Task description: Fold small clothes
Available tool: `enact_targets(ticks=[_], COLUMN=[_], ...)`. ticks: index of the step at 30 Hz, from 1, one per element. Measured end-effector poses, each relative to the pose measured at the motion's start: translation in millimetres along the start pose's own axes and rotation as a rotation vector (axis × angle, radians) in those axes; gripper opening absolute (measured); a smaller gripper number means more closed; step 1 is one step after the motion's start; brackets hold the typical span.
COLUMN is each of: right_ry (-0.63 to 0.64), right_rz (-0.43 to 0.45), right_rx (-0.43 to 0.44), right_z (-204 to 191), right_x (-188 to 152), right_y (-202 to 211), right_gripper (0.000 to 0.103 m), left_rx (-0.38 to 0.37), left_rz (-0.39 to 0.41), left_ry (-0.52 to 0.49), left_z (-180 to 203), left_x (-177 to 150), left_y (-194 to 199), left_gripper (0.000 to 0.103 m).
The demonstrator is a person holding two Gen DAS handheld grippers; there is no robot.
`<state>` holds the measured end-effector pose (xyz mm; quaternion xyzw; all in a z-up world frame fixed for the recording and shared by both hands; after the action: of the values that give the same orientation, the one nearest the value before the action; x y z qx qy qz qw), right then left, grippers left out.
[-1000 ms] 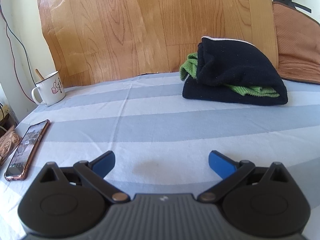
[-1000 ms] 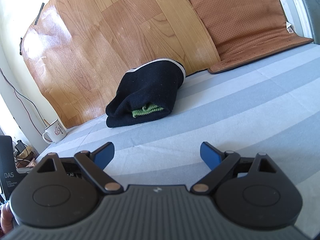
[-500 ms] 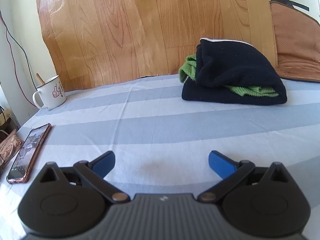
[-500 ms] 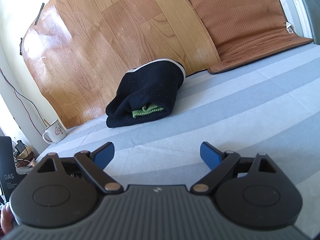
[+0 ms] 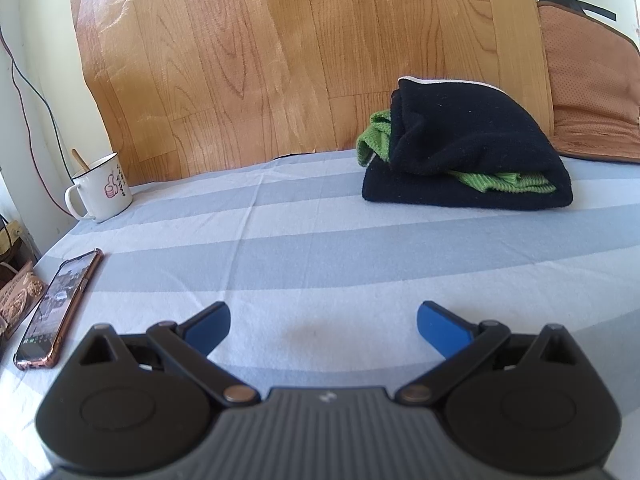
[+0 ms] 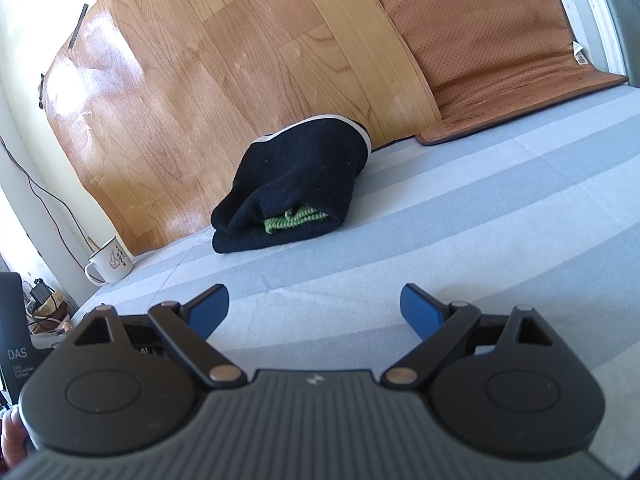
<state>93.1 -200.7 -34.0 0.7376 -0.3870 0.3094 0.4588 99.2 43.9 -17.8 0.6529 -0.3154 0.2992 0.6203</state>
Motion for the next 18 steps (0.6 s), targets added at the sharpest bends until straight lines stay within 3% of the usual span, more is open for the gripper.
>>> enact_targets(ticks=[18], right_ry=[0.005], right_rz=[0.002], right_rx=[-0.001], right_z=[-0.8], right_x=[-2.1], right_y=[-2.3], right_gripper=[0.094], left_rx=[-0.018], left_rz=[0.025], left_ry=[-0.021], left_z=[2.7], left_x=[-0.2], left_y=[3.4], left_gripper=[0.103])
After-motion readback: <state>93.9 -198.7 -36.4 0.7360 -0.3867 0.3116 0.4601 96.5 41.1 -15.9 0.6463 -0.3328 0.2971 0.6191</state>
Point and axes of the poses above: each gripper's, at about its wrist camera, not at the fingertips, and y roughly against the way its jaws point, z to its right, x to its top, the point moved 1 cm from there along -y, roughly the way its jaws point, and after that the axes turned 12 degrees about -x, right-handed, at the moved point
